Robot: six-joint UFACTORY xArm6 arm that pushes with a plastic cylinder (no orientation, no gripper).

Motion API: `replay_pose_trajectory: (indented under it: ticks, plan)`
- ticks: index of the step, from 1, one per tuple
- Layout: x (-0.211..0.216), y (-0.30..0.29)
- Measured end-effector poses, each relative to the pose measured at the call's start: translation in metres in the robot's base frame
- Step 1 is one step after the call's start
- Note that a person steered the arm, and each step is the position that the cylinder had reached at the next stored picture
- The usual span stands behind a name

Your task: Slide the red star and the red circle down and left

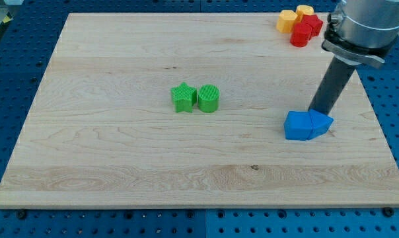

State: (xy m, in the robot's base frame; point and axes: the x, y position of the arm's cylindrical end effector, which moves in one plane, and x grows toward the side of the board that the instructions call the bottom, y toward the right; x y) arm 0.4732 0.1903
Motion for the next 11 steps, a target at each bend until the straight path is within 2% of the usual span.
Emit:
replay_pose_trajectory:
  ticks: [3, 5, 6, 7, 8, 9, 10, 11]
  plan:
    - [-0.018, 0.001]
    - [-0.102, 0.046]
    - [-0.115, 0.098]
    - [-0.153, 0.142]
    - [-0.216, 0.155]
    - [-0.272, 0.155]
    - [-0.275, 0.139]
    - [-0.281, 0.079]
